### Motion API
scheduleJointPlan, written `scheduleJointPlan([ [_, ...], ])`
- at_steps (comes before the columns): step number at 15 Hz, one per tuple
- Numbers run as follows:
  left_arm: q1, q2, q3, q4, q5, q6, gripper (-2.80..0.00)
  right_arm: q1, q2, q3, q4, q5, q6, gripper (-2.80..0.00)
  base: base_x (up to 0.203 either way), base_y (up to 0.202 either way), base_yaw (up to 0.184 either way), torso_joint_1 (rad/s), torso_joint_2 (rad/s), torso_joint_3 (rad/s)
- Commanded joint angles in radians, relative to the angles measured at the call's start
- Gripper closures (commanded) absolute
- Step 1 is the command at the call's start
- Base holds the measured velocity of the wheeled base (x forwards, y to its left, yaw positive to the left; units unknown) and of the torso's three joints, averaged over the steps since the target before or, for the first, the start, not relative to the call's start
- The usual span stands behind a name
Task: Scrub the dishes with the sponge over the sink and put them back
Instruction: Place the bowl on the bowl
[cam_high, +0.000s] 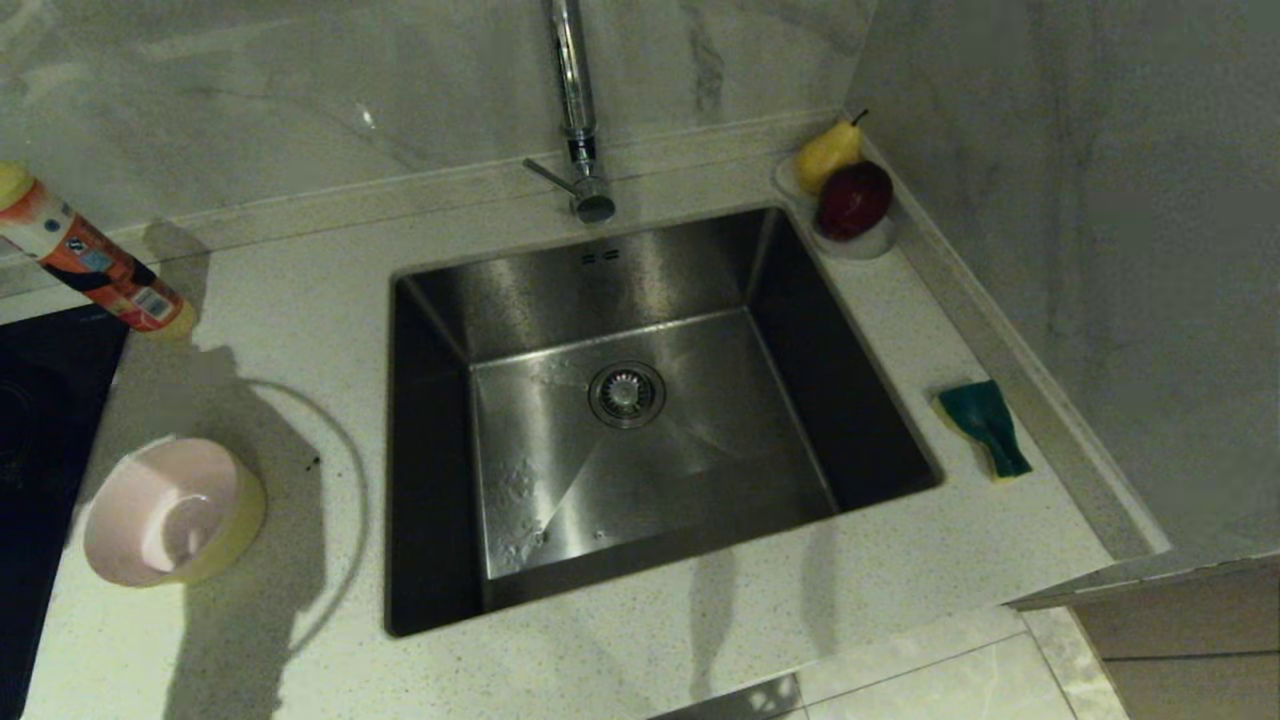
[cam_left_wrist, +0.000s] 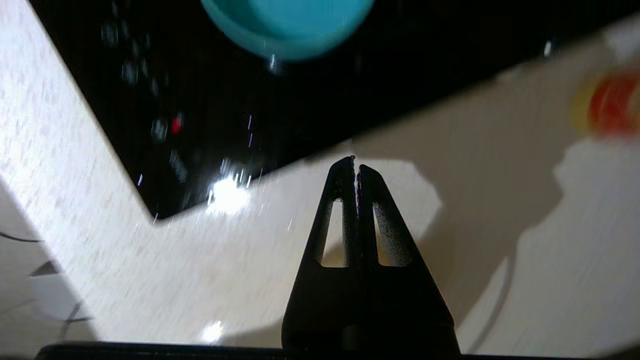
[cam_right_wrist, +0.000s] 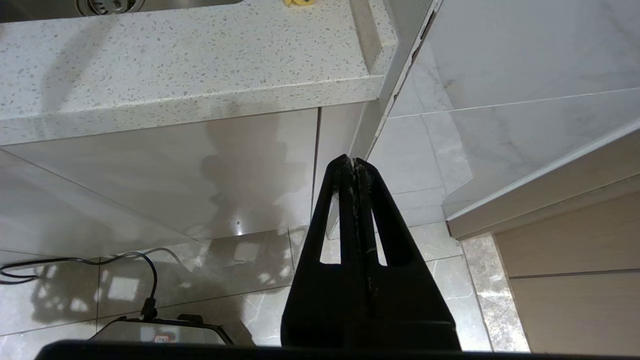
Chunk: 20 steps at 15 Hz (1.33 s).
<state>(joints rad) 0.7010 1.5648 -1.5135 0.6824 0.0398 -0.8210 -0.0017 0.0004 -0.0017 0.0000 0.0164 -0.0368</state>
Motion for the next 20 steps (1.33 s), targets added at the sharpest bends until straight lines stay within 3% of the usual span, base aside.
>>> scheduleJointPlan([
  [1, 0.035, 0.120, -0.118, 0.030, 0.000, -0.016, 0.00, 0.000, 0.001, 0.000, 0.000, 0.000, 0.000, 0.00, 0.000, 0.000, 0.000, 0.000, 0.00, 0.000],
  [6, 0.144, 0.305, -0.347, 0.124, -0.006, -0.045, 0.00, 0.000, 0.001, 0.000, 0.000, 0.000, 0.000, 0.00, 0.000, 0.000, 0.000, 0.000, 0.00, 0.000],
  [7, 0.159, 0.332, -0.357, 0.126, -0.006, -0.045, -2.80, 0.000, 0.001, 0.000, 0.000, 0.000, 0.000, 0.00, 0.000, 0.000, 0.000, 0.000, 0.00, 0.000],
  [12, 0.213, 0.412, -0.363, 0.124, -0.017, -0.044, -2.80, 0.000, 0.001, 0.000, 0.000, 0.000, 0.000, 0.00, 0.000, 0.000, 0.000, 0.000, 0.00, 0.000],
  [14, 0.229, 0.422, -0.361, 0.127, -0.063, -0.047, -2.80, 0.000, 0.001, 0.000, 0.000, 0.000, 0.000, 0.00, 0.000, 0.000, 0.000, 0.000, 0.00, 0.000],
  [20, 0.247, 0.422, -0.358, 0.161, -0.102, -0.045, -2.80, 0.000, 0.001, 0.000, 0.000, 0.000, 0.000, 0.00, 0.000, 0.000, 0.000, 0.000, 0.00, 0.000],
])
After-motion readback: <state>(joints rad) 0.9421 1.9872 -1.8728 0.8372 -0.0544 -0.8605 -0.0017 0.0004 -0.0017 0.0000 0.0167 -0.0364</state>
